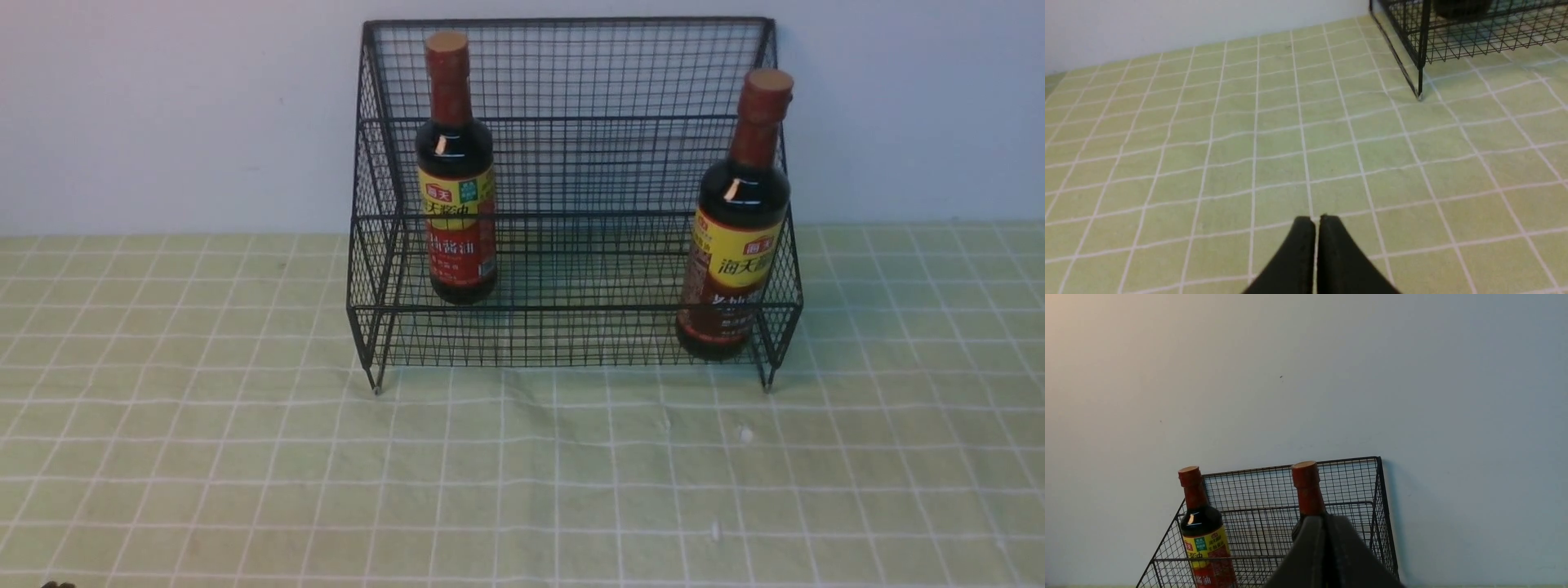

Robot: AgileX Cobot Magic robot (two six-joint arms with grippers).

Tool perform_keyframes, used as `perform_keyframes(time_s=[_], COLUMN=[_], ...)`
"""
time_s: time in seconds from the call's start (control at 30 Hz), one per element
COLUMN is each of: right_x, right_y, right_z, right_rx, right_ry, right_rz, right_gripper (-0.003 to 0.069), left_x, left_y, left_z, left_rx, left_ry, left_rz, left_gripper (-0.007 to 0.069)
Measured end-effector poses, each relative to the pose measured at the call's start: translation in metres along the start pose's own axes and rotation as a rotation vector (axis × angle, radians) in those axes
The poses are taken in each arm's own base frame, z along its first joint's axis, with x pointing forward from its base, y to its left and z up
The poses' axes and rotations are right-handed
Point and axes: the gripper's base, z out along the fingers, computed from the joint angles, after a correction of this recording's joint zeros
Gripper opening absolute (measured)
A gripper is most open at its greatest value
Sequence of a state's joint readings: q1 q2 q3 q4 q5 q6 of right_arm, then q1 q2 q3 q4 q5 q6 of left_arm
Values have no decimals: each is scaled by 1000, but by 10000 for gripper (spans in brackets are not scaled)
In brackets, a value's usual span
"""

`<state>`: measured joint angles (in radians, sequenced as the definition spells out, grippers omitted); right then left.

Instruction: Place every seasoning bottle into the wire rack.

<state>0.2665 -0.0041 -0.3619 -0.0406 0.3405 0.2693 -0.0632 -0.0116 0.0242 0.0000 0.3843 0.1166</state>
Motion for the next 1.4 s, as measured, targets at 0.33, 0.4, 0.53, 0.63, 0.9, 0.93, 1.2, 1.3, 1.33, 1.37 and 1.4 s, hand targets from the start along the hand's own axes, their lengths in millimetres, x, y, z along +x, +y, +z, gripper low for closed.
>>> perform_keyframes(time_s=[0.33, 0.4, 0.53, 0.63, 0.9, 0.93, 1.2, 1.3, 1.33, 1.37, 1.4], right_x=[0, 0, 0, 0, 2, 4, 86, 121, 124, 124, 123], right_y=[0, 0, 0, 0, -1, -2, -33, -44, -45, -45, -45], right_z=[0, 0, 0, 0, 0, 0, 6, 2, 2, 2, 2], right_rx=[0, 0, 0, 0, 11, 23, 300, 356, 359, 357, 356], right_ry=[-1, -1, -1, -1, 1, 4, 252, 372, 384, 379, 377], right_rz=[0, 0, 0, 0, -56, -95, -224, -209, -205, -210, -210], right_gripper=[-13, -13, -13, -13, -13, -13, -13, -13, -13, -13, -13], left_x=[0, 0, 0, 0, 0, 0, 0, 0, 0, 0, 0], left_y=[0, 0, 0, 0, 0, 0, 0, 0, 0, 0, 0], left_z=[0, 0, 0, 0, 0, 0, 0, 0, 0, 0, 0], left_rx=[0, 0, 0, 0, 0, 0, 0, 0, 0, 0, 0], left_ry=[0, 0, 0, 0, 0, -1, -1, -1, -1, -1, -1], left_rz=[0, 0, 0, 0, 0, 0, 0, 0, 0, 0, 0], left_gripper=[-7, -7, -7, -7, -7, -7, -7, -7, -7, -7, -7])
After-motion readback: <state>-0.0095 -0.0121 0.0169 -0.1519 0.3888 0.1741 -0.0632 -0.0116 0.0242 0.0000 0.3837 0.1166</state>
